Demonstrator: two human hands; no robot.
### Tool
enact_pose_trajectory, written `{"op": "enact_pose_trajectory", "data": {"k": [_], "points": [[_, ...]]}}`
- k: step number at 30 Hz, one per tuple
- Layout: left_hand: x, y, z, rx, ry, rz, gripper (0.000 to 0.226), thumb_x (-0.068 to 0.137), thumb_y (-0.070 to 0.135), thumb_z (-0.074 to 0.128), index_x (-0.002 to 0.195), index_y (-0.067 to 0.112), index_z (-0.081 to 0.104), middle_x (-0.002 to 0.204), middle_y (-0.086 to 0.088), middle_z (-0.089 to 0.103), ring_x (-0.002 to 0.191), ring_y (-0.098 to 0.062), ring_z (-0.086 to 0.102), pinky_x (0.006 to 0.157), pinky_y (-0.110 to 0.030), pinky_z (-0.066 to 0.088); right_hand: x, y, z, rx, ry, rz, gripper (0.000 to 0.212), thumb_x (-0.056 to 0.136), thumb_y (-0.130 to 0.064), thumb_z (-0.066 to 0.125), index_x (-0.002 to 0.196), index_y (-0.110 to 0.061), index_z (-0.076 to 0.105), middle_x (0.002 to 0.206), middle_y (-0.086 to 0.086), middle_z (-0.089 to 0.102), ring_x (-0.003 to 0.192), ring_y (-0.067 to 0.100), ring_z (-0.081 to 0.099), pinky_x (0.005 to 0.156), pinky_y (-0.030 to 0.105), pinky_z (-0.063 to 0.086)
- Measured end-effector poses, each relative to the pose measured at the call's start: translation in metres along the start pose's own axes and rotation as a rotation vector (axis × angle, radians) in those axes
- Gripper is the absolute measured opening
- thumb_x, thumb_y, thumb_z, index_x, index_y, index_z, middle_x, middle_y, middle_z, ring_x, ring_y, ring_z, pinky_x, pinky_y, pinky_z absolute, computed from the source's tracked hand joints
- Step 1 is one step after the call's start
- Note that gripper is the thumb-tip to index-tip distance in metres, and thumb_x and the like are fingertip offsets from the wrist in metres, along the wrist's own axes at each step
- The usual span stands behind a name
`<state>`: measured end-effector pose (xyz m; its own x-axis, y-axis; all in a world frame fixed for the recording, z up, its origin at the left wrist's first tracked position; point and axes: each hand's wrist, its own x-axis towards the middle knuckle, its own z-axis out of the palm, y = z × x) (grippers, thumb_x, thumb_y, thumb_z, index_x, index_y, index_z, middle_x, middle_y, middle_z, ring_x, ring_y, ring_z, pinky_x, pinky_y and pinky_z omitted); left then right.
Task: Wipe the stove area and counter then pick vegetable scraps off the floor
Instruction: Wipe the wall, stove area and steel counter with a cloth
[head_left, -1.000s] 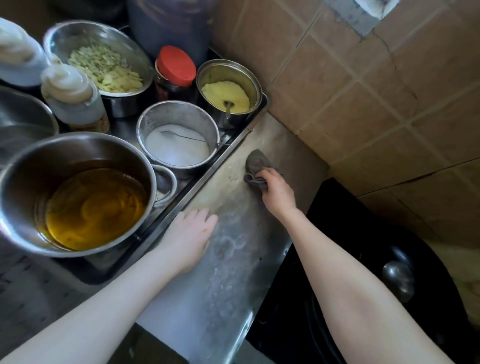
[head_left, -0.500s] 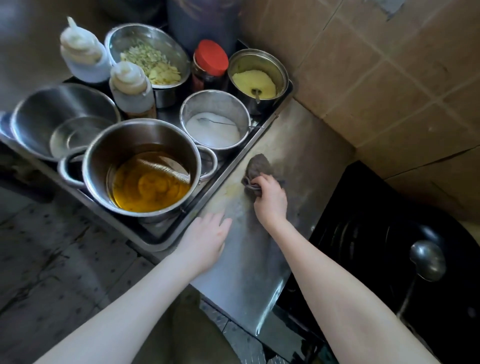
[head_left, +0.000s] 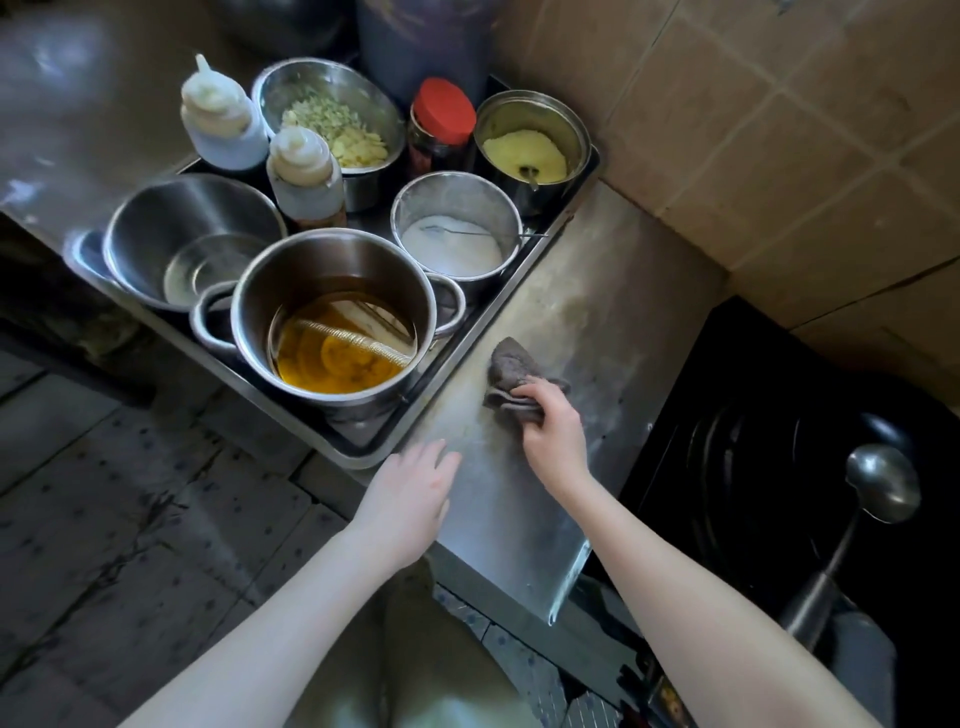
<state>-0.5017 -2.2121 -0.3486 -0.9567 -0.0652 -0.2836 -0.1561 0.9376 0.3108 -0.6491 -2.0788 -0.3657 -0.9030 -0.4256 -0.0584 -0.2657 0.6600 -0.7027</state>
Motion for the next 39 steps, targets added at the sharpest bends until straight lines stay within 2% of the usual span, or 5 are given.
{"op": "enact_pose_trajectory", "data": {"k": [7,15,22,33,39], "points": [[-0.016,0.000,-0.003,0.012,0.049,0.028,0.041,0.096,0.021,0.042,0.137,0.019,0.037,0.148,-0.003,0.035,0.131,-0.021,0.038,0.101,-0.030,0.039,0.011,-0.016,0.005,0.177,0.065,0.170,0.038,0.077,0.004,0.048,0.096,-0.021,0.069,0.097,-0.005,0.069,0.093,0.016,0.062,0.081,0.024,0.048],[-0.026,-0.006,-0.005,0.041,0.028,0.023,0.039,0.095,0.019,0.043,0.134,0.017,0.042,0.144,-0.006,0.039,0.127,-0.024,0.042,0.097,-0.034,0.041,0.014,-0.029,0.032,-0.087,-0.223,-0.022,0.037,0.078,0.007,0.052,0.104,-0.017,0.065,0.127,0.003,0.061,0.139,0.029,0.032,0.112,0.050,0.016],[-0.031,-0.001,-0.001,0.049,0.029,0.035,0.037,0.096,0.021,0.041,0.132,0.019,0.043,0.147,-0.005,0.037,0.130,-0.023,0.040,0.099,-0.032,0.038,-0.030,0.004,0.012,-0.354,-0.317,-0.280,0.032,0.080,0.006,0.058,0.103,-0.016,0.064,0.134,0.000,0.055,0.138,0.025,0.035,0.108,0.048,0.031],[-0.027,-0.009,-0.006,0.030,0.045,0.064,0.038,0.097,0.020,0.044,0.135,0.019,0.044,0.148,-0.005,0.038,0.132,-0.021,0.039,0.103,-0.031,0.038,-0.003,0.011,-0.010,-0.031,0.328,0.541,0.040,0.077,0.002,0.046,0.100,-0.026,0.064,0.113,0.001,0.064,0.101,0.028,0.060,0.077,0.025,0.041],[-0.026,-0.013,-0.006,0.048,0.032,0.050,0.034,0.096,0.020,0.046,0.130,0.018,0.047,0.146,-0.005,0.040,0.127,-0.021,0.045,0.099,-0.031,0.043,0.021,-0.013,0.012,-0.093,0.119,0.333,0.043,0.078,0.005,0.049,0.103,-0.024,0.068,0.138,-0.002,0.053,0.137,0.024,0.035,0.111,0.044,0.030]]}}
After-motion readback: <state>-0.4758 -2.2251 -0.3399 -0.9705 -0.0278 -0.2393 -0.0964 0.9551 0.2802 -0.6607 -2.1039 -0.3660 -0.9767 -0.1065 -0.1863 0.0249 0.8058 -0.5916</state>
